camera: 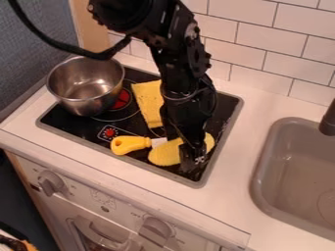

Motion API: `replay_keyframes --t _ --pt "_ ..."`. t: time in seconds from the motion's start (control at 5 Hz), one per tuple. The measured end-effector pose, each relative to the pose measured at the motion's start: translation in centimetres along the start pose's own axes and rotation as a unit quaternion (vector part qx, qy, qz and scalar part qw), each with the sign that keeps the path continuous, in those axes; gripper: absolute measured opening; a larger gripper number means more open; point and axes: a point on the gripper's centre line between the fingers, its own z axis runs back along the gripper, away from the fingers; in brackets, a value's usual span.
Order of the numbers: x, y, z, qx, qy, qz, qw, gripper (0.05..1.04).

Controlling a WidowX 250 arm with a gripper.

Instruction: Moved the yellow object between the stove and the sink

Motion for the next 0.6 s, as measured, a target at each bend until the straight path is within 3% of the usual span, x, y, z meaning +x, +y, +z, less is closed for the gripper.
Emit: replay_keyframes --t 0.2,0.4,0.6 --pt "-0.7 0.0 -1.2 -0.001 0.021 0.008 0.9998 1.001" --pt "-0.8 0.1 -2.1 -0.002 0.027 0.01 0.9996 0.938" --pt "-0.4 0.1 -2.5 0.004 0.03 0.006 0.9995 0.676"
